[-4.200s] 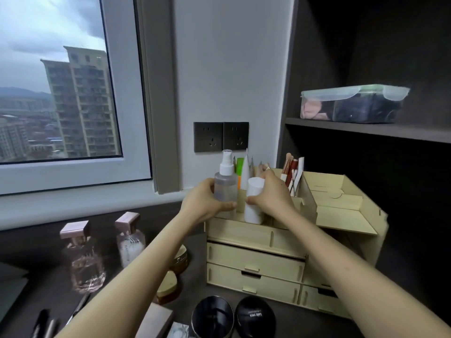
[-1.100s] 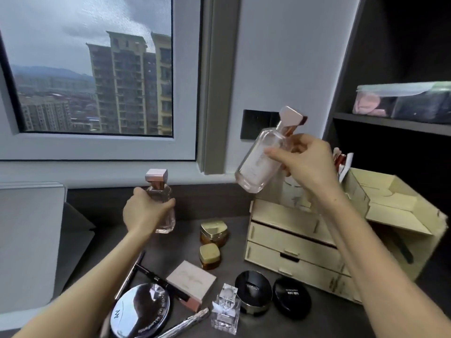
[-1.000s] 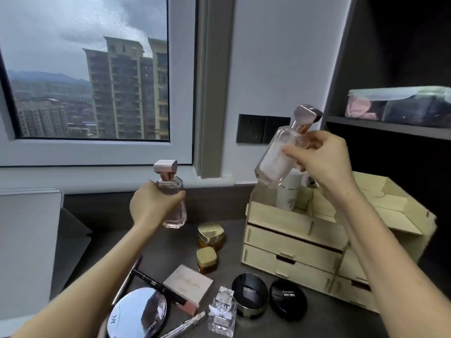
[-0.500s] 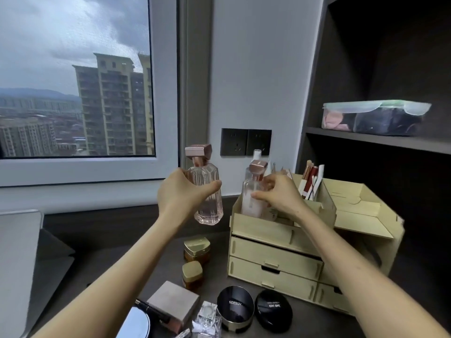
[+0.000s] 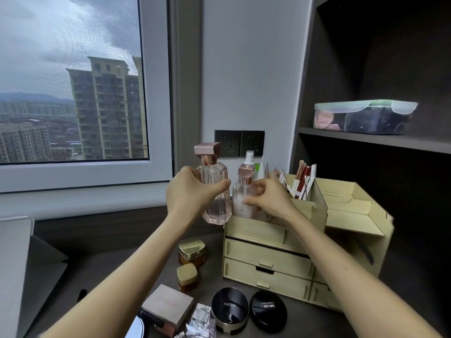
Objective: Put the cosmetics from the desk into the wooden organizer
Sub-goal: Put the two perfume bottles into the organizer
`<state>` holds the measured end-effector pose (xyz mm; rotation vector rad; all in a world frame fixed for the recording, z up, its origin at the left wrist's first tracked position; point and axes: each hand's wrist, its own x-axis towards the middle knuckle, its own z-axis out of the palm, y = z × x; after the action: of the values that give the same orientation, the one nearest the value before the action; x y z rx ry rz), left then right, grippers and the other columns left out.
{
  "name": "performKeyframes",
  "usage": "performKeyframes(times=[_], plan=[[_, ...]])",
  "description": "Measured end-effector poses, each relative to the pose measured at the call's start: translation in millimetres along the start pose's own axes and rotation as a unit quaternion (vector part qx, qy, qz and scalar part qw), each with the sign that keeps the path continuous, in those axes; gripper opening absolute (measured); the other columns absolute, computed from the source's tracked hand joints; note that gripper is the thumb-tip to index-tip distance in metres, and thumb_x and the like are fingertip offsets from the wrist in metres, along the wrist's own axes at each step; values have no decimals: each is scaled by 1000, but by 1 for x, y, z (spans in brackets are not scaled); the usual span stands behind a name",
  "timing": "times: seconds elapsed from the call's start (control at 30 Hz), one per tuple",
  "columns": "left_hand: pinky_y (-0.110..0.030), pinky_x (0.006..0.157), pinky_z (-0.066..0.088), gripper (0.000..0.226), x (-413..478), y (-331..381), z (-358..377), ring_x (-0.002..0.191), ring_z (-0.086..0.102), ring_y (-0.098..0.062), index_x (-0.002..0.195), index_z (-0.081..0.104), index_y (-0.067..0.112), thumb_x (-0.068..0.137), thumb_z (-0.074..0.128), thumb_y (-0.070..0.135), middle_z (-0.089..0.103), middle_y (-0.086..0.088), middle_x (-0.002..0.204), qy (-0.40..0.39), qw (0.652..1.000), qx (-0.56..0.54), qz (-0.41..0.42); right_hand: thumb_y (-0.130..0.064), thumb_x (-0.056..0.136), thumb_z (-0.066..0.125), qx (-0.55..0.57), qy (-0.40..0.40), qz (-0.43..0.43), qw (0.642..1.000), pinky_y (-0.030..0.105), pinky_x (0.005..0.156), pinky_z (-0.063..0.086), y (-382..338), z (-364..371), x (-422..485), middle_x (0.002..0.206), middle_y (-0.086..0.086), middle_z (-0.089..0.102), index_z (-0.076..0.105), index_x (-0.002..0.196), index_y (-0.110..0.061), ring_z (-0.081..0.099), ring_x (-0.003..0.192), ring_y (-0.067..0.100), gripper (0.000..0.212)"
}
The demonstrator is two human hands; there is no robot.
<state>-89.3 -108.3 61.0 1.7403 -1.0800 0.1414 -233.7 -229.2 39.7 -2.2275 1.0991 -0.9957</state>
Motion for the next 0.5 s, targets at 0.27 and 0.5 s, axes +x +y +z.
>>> performKeyframes(times=[0.27, 0.5], plan=[[-23, 47, 31, 61, -1, 29, 6, 58, 46, -7, 80, 51, 14, 57, 71, 67, 51, 5, 65, -12, 999, -3, 31, -23, 80, 71, 162, 24, -34, 986, 26, 55, 54, -15, -56, -34, 86, -4, 69, 61, 118, -16, 66, 67, 13, 40], [-26, 48, 35, 63, -6, 82, 31, 54, 47, -11, 84, 56, 8, 59, 72, 64, 53, 4, 61, -60, 996, -16, 61, -39, 67, 76, 57, 46, -89, 993, 23, 59, 45, -21, -63, -44, 84, -10, 67, 66, 99, -26, 54, 59, -2, 36]])
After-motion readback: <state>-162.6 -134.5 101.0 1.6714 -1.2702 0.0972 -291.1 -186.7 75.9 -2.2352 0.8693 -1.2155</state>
